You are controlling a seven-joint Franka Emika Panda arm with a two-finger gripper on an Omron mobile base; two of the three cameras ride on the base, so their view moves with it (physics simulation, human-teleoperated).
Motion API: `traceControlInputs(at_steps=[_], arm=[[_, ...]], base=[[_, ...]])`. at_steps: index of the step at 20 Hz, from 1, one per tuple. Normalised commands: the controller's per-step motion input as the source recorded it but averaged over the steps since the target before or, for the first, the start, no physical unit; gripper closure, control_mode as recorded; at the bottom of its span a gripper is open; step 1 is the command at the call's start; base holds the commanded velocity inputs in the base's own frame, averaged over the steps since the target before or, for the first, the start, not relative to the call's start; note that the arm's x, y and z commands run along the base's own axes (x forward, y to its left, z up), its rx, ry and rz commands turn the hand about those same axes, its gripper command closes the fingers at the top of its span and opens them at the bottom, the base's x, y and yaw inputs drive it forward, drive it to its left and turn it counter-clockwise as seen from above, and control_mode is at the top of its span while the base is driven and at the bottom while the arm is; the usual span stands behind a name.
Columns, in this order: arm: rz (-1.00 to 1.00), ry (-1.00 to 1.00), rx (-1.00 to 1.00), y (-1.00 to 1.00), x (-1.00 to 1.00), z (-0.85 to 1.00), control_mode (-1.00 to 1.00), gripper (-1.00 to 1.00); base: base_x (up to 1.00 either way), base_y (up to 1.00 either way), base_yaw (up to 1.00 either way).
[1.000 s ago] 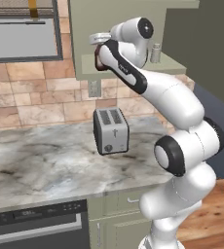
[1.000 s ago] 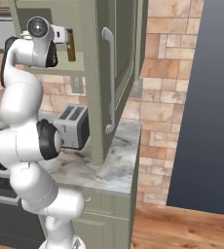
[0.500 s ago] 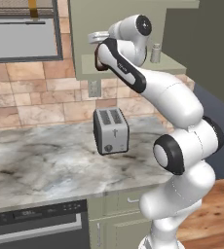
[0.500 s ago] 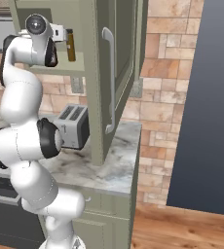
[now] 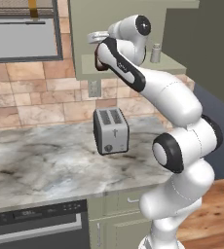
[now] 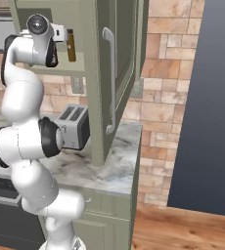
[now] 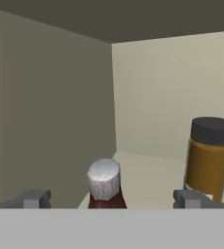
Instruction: Collect the turmeric, ketchup, and shaker from the cabinet and place them next to the stove.
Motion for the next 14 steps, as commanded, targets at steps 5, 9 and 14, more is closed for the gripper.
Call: traceControlInputs(at_steps=[5,9,14], arm=[[0.01,0.01,0.0,0.03,0.17,-0.01,-1.0,-1.0],[0.01,0.01,-0.01,0.13,0.18,-0.03,-1.0,-1.0],[0.01,0.0,-0.02,0.14,0.08,-0.02,-1.0,1.0]], base=[[0.0,0.0,0.0],[0.0,0.0,0.0],[0.0,0.0,0.0]])
